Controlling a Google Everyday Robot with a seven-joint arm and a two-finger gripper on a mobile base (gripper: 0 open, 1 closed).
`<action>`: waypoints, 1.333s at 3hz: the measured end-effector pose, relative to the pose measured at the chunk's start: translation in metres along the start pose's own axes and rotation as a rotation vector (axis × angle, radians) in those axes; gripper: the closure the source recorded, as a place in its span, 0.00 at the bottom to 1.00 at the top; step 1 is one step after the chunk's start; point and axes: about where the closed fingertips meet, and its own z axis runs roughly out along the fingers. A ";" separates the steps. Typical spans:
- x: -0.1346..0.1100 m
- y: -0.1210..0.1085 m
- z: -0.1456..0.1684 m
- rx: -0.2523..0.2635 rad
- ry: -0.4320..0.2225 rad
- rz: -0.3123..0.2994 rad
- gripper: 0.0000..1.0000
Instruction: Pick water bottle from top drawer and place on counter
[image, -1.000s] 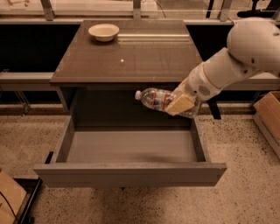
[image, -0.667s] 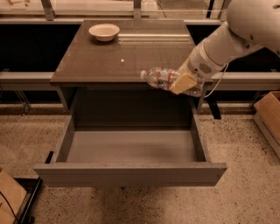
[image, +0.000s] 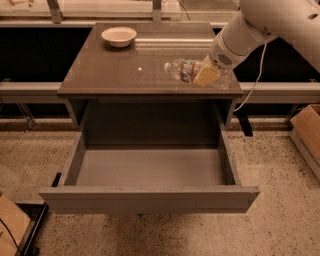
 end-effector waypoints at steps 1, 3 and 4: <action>-0.012 -0.003 0.012 0.013 -0.041 0.012 1.00; -0.047 -0.042 0.060 0.102 -0.133 0.040 1.00; -0.058 -0.060 0.085 0.109 -0.148 0.067 0.81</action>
Offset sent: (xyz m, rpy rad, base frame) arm 0.0787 0.0442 -0.0057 0.1142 -0.1809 -0.0270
